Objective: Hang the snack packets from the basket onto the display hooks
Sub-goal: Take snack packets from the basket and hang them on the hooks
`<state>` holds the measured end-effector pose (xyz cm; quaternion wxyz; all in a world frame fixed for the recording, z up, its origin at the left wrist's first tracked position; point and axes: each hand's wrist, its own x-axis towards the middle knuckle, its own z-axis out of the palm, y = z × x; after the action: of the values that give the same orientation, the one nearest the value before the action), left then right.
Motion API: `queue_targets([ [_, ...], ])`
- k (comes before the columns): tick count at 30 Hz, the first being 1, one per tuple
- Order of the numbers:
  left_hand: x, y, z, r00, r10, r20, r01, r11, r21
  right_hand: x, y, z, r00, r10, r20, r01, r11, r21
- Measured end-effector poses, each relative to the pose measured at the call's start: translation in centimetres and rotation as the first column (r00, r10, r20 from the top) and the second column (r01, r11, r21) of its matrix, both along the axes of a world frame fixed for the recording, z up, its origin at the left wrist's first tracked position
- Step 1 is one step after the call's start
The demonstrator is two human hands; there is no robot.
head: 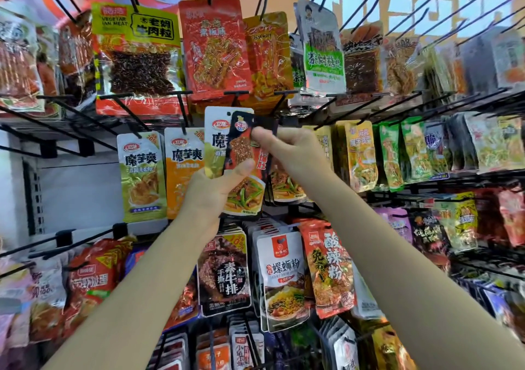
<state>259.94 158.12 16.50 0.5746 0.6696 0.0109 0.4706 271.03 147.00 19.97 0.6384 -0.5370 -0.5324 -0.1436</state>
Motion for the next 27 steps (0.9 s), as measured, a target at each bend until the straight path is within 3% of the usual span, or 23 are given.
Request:
queue_targets([
  [6,0.2,1.0,0.1,0.997,0.057,0.058,-0.055,0.997,-0.045,2.3,-0.1,1.0,0.986,-0.116,-0.118,0.123,0.991,0.053],
  [11,-0.2,1.6,0.1,0.995,0.061,0.073,-0.062,0.998,0.003,3.6,0.2,2.0,0.963,-0.208,-0.171,0.217,0.976,0.034],
  [24,-0.2,2.2,-0.2,0.995,0.076,0.063,-0.077,0.997,0.017,4.6,1.1,2.4,0.928,-0.331,-0.17,0.347,0.934,0.078],
  [27,-0.4,2.4,0.0,0.994,0.08,0.074,-0.081,0.997,0.002,3.9,0.8,2.1,0.89,-0.44,-0.122,0.457,0.861,0.222],
])
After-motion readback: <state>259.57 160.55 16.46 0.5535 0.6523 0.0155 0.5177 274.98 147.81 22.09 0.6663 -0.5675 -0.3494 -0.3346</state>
